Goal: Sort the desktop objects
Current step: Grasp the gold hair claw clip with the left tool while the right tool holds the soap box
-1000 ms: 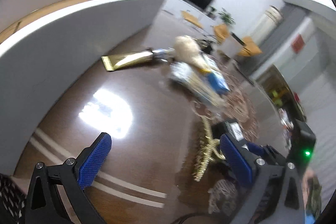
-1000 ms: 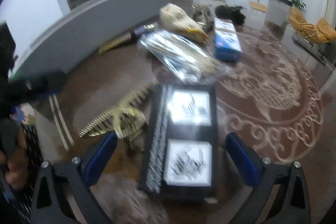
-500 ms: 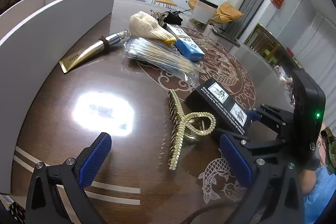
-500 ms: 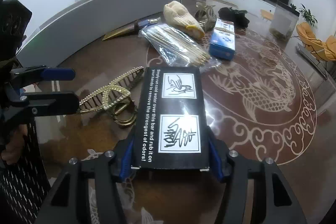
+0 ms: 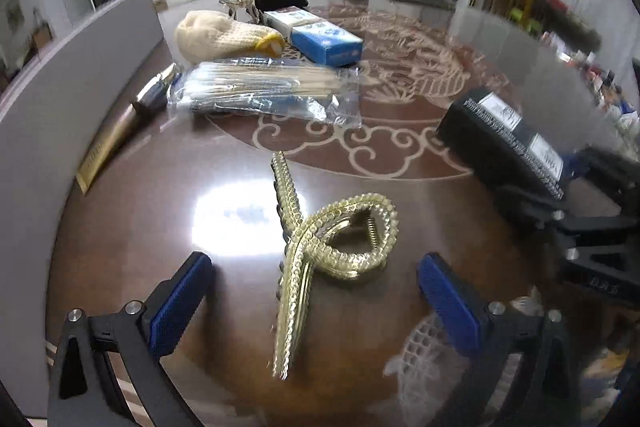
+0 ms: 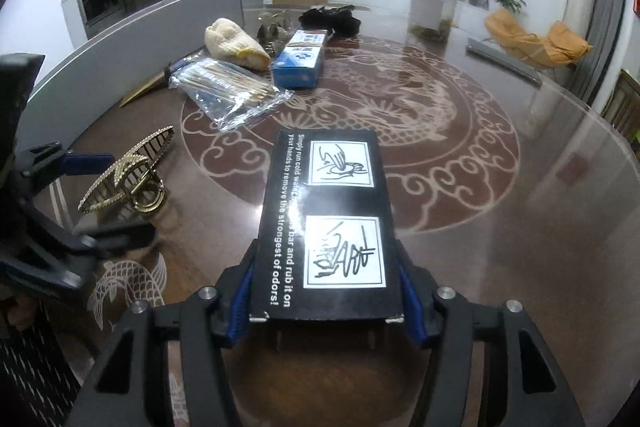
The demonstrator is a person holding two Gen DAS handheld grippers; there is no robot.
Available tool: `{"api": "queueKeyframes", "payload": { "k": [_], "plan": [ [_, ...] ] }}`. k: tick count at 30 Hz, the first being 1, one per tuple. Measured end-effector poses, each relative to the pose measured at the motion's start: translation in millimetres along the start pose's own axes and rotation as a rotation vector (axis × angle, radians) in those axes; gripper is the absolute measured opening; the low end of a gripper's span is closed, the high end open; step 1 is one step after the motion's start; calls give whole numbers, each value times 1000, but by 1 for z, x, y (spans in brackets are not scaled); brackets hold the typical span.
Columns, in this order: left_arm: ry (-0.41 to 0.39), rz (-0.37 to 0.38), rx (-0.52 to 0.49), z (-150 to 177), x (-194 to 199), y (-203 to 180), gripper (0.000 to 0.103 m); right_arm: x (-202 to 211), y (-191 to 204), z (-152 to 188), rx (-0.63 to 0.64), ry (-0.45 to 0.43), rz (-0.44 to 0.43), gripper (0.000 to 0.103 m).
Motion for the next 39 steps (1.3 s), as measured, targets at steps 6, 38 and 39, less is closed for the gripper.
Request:
{"api": "queueKeyframes", "payload": {
  "k": [6, 38, 39],
  "plan": [
    [-16, -8, 10, -2, -1, 3, 103, -7, 4, 3, 15, 30, -9, 96],
    [-216, 126, 212, 6, 47, 41, 44, 25, -18, -7, -59, 78, -92, 59],
    [-229, 130, 215, 6, 52, 42, 44, 30, -20, -2, -75, 72, -93, 59]
  ]
}}
Point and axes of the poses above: each gripper's, at about its wrist camera, not at the fingertips, and x roughly against the way its jaws point, y to its left, z to its underside, the point moved 4 cm from there along -x, roughly the way its jaws point, and after that the axes turned 6 degrees about z, right-handed, at the moved point
